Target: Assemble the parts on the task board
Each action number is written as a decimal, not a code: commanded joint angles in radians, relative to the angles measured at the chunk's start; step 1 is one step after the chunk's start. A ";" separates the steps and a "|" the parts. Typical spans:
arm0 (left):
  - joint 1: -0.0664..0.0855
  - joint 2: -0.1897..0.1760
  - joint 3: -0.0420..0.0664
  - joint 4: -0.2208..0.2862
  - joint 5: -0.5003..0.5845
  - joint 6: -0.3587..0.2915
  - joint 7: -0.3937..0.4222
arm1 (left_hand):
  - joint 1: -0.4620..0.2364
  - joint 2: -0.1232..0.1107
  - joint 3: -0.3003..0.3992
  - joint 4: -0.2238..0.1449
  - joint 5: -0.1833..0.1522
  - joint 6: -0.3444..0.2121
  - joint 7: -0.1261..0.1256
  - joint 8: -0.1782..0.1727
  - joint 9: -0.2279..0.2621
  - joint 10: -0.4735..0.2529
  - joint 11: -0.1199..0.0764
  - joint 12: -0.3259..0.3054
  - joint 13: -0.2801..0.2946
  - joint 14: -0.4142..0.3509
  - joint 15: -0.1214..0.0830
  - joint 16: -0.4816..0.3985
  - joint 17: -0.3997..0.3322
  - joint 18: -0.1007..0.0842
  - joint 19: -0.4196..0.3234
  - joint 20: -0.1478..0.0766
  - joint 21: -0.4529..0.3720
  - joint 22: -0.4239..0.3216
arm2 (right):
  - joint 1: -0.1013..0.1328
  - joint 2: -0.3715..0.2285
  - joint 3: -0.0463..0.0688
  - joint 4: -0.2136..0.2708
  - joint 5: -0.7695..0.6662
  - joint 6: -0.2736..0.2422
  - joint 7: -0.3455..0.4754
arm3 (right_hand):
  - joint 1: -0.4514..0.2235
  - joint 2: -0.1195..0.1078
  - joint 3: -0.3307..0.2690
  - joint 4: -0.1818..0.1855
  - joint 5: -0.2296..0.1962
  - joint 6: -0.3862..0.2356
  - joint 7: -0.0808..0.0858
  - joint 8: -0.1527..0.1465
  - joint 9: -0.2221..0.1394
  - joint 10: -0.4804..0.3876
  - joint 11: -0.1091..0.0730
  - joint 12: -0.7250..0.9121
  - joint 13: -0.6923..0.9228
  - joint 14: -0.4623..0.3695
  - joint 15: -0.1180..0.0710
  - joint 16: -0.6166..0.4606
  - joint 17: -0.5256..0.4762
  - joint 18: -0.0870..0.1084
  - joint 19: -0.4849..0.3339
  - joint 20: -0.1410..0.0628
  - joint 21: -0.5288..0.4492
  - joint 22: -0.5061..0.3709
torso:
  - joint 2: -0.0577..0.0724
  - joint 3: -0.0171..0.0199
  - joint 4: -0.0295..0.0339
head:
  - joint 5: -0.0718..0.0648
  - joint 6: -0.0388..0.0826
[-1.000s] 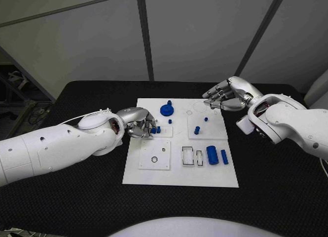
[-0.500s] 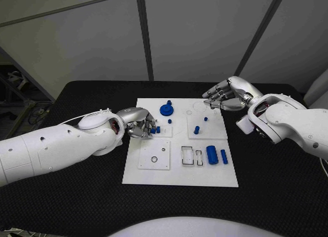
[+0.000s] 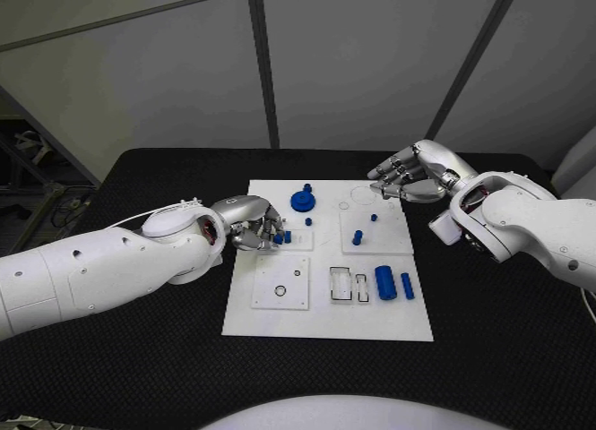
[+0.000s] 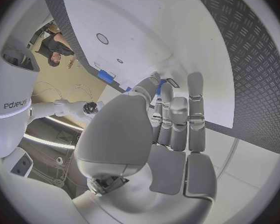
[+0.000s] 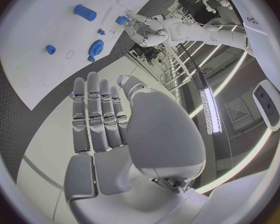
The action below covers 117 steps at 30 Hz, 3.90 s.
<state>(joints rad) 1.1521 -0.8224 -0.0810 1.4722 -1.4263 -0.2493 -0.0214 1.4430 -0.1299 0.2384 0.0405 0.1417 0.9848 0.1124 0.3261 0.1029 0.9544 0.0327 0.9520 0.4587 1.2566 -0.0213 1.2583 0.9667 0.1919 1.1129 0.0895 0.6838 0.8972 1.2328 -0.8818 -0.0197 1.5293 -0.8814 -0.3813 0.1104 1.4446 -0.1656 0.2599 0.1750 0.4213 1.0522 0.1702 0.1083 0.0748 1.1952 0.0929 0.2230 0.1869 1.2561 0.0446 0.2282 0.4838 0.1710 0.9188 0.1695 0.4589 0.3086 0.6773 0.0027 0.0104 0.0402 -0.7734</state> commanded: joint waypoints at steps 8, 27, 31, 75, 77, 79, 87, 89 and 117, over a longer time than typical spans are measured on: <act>0.002 -0.009 0.002 0.014 0.017 -0.035 0.001 | -0.034 -0.017 -0.013 0.022 -0.001 0.005 -0.001 -0.008 -0.010 0.007 0.006 0.014 -0.003 0.016 0.003 0.013 0.007 -0.010 -0.004 0.000 0.003 0.004 | 0.001 0.001 0.001 -0.002 -0.002 -0.001 0.005 | -0.006 0.006 0.004 -0.001 0.005 0.002 0.001 -0.004 0.000 0.001 0.004 -0.005 -0.002 0.006 0.002 -0.004 0.001 0.011 0.009 0.000 -0.005 -0.001 | 0.000 -0.0001 0.0002 | 0.001 0.002; 0.007 -0.031 0.008 0.034 0.036 -0.021 -0.006 | -0.087 -0.054 -0.079 0.076 0.005 0.006 -0.003 -0.009 -0.029 0.012 0.006 0.047 -0.001 0.028 0.003 0.033 0.015 -0.010 0.005 0.001 -0.003 0.012 | 0.001 0.003 0.001 -0.004 -0.002 0.000 0.004 | -0.006 0.006 0.004 -0.002 0.005 0.002 0.001 -0.005 0.000 0.001 0.005 -0.006 -0.003 0.006 0.003 -0.005 0.001 0.011 0.009 0.000 -0.006 -0.002 | 0.000 0.0008 -0.0008 | 0.005 0.004; 0.009 -0.033 0.009 0.037 0.038 -0.017 -0.009 | -0.089 -0.047 -0.090 0.089 0.008 0.016 -0.005 -0.003 -0.030 0.015 0.004 0.053 -0.002 0.036 0.002 0.042 0.025 -0.009 0.009 0.001 -0.003 0.013 | 0.001 0.003 0.001 -0.004 -0.002 0.000 0.004 | -0.006 0.006 0.004 -0.002 0.005 0.002 0.001 -0.005 0.000 0.001 0.005 -0.006 -0.003 0.006 0.003 -0.005 0.001 0.011 0.009 0.000 -0.006 -0.002 | 0.001 0.0005 -0.0011 | 0.004 0.003; 0.014 -0.009 0.011 0.017 0.039 0.038 -0.023 | -0.015 0.052 -0.033 0.151 0.011 0.067 -0.030 0.018 -0.034 0.041 -0.019 0.051 -0.028 0.098 -0.018 0.105 0.113 -0.025 0.078 -0.016 0.085 0.099 | 0.001 0.006 0.001 -0.005 -0.002 0.002 0.003 | -0.008 0.007 0.004 -0.001 0.005 0.002 0.001 -0.005 0.000 0.002 0.005 -0.008 -0.004 0.007 0.003 -0.007 0.002 0.011 0.010 0.000 -0.007 -0.002 | 0.001 0.0002 0.0001 | 0.003 -0.001; 0.014 -0.009 0.011 0.016 0.039 0.036 -0.024 | -0.012 0.058 -0.026 0.156 0.010 0.069 -0.032 0.019 -0.034 0.043 -0.021 0.051 -0.029 0.103 -0.019 0.110 0.119 -0.027 0.084 -0.018 0.093 0.106 | 0.001 0.006 0.001 -0.005 -0.002 0.002 0.003 | -0.008 0.007 0.004 -0.001 0.005 0.002 0.001 -0.005 0.000 0.002 0.005 -0.008 -0.004 0.007 0.003 -0.007 0.002 0.011 0.010 0.000 -0.007 -0.002 | 0.001 0.0002 -0.0003 | 0.002 -0.001; 0.014 -0.008 0.011 0.016 0.039 0.034 -0.025 | -0.007 0.064 -0.017 0.160 0.010 0.070 -0.034 0.021 -0.034 0.045 -0.022 0.052 -0.030 0.112 -0.021 0.119 0.137 -0.031 0.096 -0.020 0.114 0.122 | 0.001 0.006 0.001 -0.005 -0.002 0.002 0.003 | -0.008 0.007 0.004 -0.001 0.005 0.002 0.001 -0.005 0.000 0.002 0.005 -0.008 -0.004 0.007 0.003 -0.007 0.002 0.011 0.010 0.000 -0.007 -0.002 | 0.001 0.0002 -0.0002 | 0.002 -0.002; 0.015 -0.007 0.011 0.013 0.039 0.033 -0.027 | 0.036 0.073 0.046 0.152 -0.005 0.082 -0.042 0.042 -0.029 0.064 -0.032 0.052 -0.036 0.180 -0.031 0.187 0.268 -0.057 0.172 -0.031 0.258 0.232 | 0.001 0.004 0.001 -0.004 -0.002 0.002 0.003 | -0.008 0.007 0.004 -0.001 0.005 0.002 0.001 -0.005 0.000 0.002 0.005 -0.008 -0.004 0.007 0.003 -0.007 0.002 0.011 0.010 0.000 -0.007 -0.002 | 0.001 -0.0001 -0.0008 | 0.000 -0.003; 0.015 -0.007 0.011 0.014 0.039 0.033 -0.029 | 0.036 0.069 0.056 0.152 -0.006 0.083 -0.044 0.046 -0.028 0.069 -0.032 0.051 -0.037 0.191 -0.032 0.199 0.293 -0.061 0.183 -0.032 0.281 0.251 | 0.001 0.004 0.001 -0.004 -0.002 0.002 0.002 | -0.008 0.007 0.004 -0.001 0.005 0.002 0.001 -0.005 0.000 0.002 0.005 -0.008 -0.004 0.007 0.003 -0.007 0.002 0.011 0.010 0.000 -0.007 -0.002 | 0.001 -0.0001 0.0001 | 0.000 -0.004; 0.015 -0.051 0.011 0.072 0.148 -0.151 -0.113 | 0.020 0.024 0.132 0.136 -0.004 0.108 -0.066 0.117 -0.012 0.172 -0.056 0.063 -0.038 0.271 -0.055 0.271 0.474 -0.096 0.275 -0.054 0.472 0.402 | 0.001 0.001 0.001 -0.002 -0.002 -0.001 0.005 | -0.009 0.007 0.005 0.000 0.005 0.002 0.001 -0.006 0.000 0.002 0.005 -0.008 -0.005 0.007 0.003 -0.008 0.002 0.011 0.010 0.000 -0.008 -0.003 | 0.000 0.0011 0.0018 | 0.005 -0.003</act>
<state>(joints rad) 1.1657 -0.8703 -0.0711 1.5385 -1.3390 -0.3310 -0.0842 1.4616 -0.0994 0.3633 0.1774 0.1351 1.0691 0.0676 0.3847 0.0704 1.1153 -0.0202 1.0127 0.4200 1.4654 -0.0699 1.5262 1.3083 0.1195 1.3815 0.0356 1.1524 1.2983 1.2327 -0.8800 -0.0197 1.5254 -0.8820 -0.3810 0.1083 1.4420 -0.1630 0.2599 0.1750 0.4212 1.0522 0.1702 0.1084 0.0748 1.1952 0.0930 0.2185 0.1829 1.2560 0.0446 0.2251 0.4843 0.1710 0.9188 0.1695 0.4550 0.3074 0.6779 0.0032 0.0111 0.0449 -0.7760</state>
